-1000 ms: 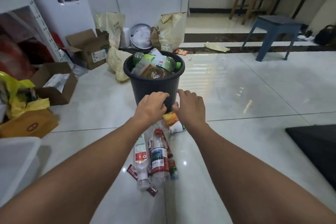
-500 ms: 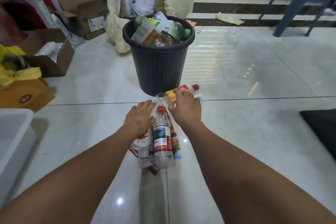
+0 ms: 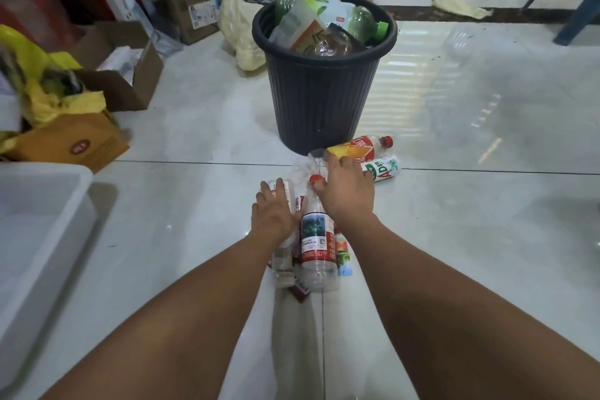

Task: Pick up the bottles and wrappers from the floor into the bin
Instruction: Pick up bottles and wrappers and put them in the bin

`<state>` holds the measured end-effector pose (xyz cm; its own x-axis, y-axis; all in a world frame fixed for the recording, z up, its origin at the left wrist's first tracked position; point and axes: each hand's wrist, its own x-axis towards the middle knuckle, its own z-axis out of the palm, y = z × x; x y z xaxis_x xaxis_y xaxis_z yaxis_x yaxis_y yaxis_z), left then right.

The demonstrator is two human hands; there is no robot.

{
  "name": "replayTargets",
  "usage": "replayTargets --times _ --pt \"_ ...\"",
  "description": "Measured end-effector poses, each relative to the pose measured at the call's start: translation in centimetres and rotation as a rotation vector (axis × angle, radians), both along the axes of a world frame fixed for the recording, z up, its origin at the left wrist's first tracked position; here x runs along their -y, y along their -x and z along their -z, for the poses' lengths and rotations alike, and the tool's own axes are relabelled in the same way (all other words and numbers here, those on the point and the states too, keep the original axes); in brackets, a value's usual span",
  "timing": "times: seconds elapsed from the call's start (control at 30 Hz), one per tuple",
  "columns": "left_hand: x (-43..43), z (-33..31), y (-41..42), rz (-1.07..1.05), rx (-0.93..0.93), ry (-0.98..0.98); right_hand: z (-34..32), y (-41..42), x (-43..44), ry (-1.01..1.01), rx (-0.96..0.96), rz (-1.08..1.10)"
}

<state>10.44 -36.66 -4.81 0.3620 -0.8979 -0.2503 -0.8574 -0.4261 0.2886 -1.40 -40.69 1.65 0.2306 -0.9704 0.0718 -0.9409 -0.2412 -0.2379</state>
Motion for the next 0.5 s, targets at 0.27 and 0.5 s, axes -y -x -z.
replayTargets --times 0.27,0.5 --pt "0.6 1.3 0.3 -0.293 -0.217 -0.013 1.4 -0.5 0.4 -0.034 -0.062 -0.001" --pt "1.4 1.2 1.2 -0.367 -0.255 -0.031 2.4 -0.1 0.4 -0.055 -0.112 -0.003"
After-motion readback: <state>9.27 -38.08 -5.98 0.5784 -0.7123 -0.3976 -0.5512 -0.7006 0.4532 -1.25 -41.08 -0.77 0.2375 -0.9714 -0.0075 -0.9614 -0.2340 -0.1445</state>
